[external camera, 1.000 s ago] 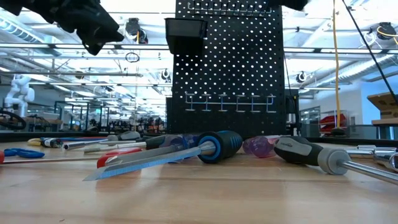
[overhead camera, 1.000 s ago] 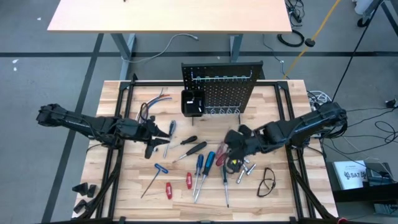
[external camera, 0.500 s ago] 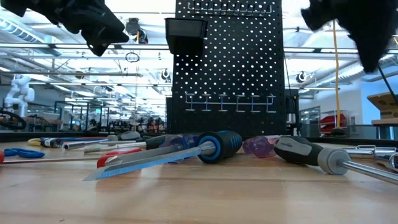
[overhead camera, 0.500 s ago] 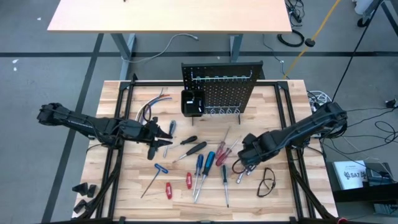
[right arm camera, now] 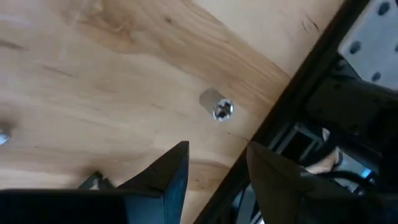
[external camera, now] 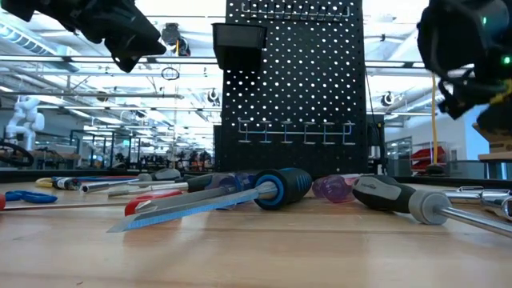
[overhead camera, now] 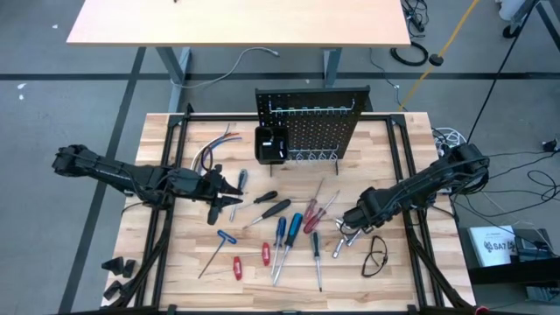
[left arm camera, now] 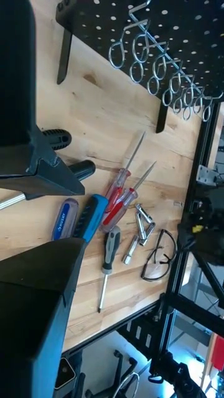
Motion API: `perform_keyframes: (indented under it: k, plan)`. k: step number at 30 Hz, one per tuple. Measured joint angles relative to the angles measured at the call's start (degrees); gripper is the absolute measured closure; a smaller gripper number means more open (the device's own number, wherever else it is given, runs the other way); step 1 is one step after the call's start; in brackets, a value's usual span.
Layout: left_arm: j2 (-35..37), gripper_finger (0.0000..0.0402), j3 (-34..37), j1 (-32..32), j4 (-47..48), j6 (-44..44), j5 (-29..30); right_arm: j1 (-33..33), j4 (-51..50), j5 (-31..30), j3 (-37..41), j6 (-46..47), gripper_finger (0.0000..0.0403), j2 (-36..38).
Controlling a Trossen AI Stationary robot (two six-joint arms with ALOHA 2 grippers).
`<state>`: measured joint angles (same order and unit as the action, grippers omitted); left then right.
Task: Hang tools onto peg board
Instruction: Put the socket in the black bin on the peg board
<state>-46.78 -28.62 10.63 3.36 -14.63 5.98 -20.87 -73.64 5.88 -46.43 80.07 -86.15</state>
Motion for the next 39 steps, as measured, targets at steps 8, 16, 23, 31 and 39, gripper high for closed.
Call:
perform_keyframes:
  k: [8,16,23,31,39]
  plan:
    - [0.0,0.0275,0.0,0.0,0.0,0.0,0.0,2.4,5.1,0.1,4.7,-5.0,0.025,0.0]
    - [0.0,0.0275,0.0,0.0,0.1,0.0,0.0,6.1,5.1,0.5,5.5,-8.3,0.025,0.0]
    - [0.0,0.0275,0.0,0.0,0.1,0.0,0.0,8.2,5.9,1.7,5.5,-8.1,0.025,0.0]
    - [0.0,0.0275,0.0,0.0,0.3,0.0,0.0,8.2,16.3,3.9,12.2,-4.5,0.025,0.7]
    - [-0.1,0.0275,0.0,0.0,0.2,0.0,0.0,7.5,13.6,-0.4,9.1,-5.4,0.025,0.6]
